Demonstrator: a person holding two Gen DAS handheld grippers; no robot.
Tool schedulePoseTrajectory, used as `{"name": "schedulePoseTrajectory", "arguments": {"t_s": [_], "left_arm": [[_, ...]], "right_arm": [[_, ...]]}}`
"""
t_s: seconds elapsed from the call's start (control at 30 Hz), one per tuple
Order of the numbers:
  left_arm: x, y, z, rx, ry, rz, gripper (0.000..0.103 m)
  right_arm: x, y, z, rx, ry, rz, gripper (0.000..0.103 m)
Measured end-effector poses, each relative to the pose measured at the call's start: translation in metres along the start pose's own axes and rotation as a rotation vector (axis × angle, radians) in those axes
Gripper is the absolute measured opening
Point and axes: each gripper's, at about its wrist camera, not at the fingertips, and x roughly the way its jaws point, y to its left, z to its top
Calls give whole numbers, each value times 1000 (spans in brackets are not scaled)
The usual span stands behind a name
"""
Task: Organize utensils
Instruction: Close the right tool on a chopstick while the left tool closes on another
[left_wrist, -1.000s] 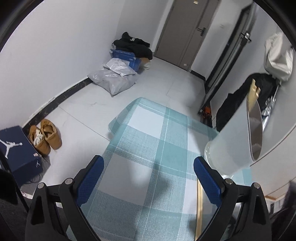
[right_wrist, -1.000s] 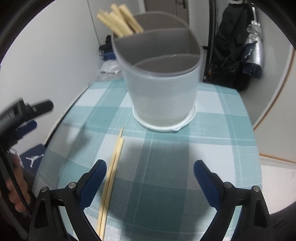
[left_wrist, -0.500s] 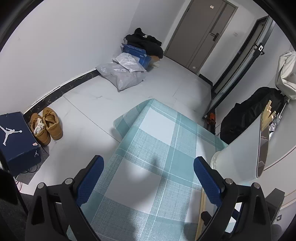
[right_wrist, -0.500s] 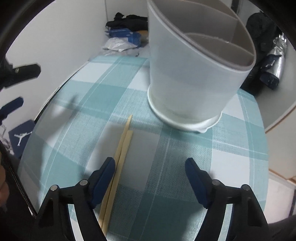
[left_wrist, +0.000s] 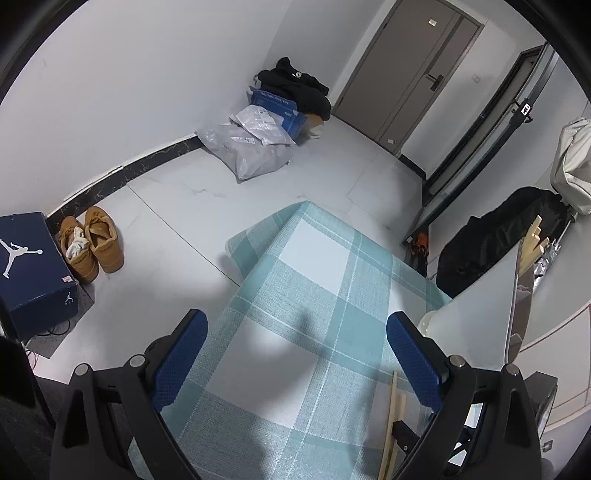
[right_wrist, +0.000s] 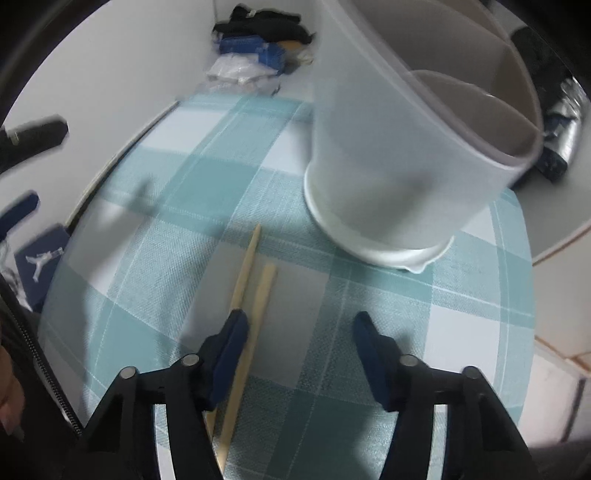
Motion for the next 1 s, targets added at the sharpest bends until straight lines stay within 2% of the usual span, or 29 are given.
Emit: {"name": "schedulePoseTrajectory", "arguments": {"t_s": [0.13,0.23,0.27,0.33,0.37,0.4,0.6,0.73,0.77,0.8,0.87,0.97,1.0], "left_arm": [[1,5,0,-21,5,8,96],[2,8,1,-36,12,7,96],[1,9,1,-38,10,8,96],[0,8,1,-39,5,6,96],[-1,8,0,-38,3,4,96],[-1,8,0,-36,5,1,96],[-1,12,1,-42,6,-8,96],[3,15,-1,-32,18,19,96],[4,17,-2,-32,20,26,96],[4,19,-2,-38,23,37,96],[5,22,-3,-48,35,45,96],[7,21,-6,-32,54,54,96],[6,20,-6,-22,56,57,96]], "right_arm": [[0,2,4,0,6,9,47],[0,2,5,5,2,33,38],[0,3,6,-3,0,43,32],[-1,6,7,-24,0,71,13],[-1,6,6,-27,5,84,7],[-2,5,5,-25,10,95,6],[-9,-7,-5,-43,49,146,5],[-12,-2,-10,-92,51,134,7],[-11,1,-8,-103,45,127,12],[-9,4,-5,-111,36,117,21],[-5,7,-2,-118,23,113,28],[-2,11,4,-131,-2,117,28],[-1,12,5,-133,-9,118,24]]}}
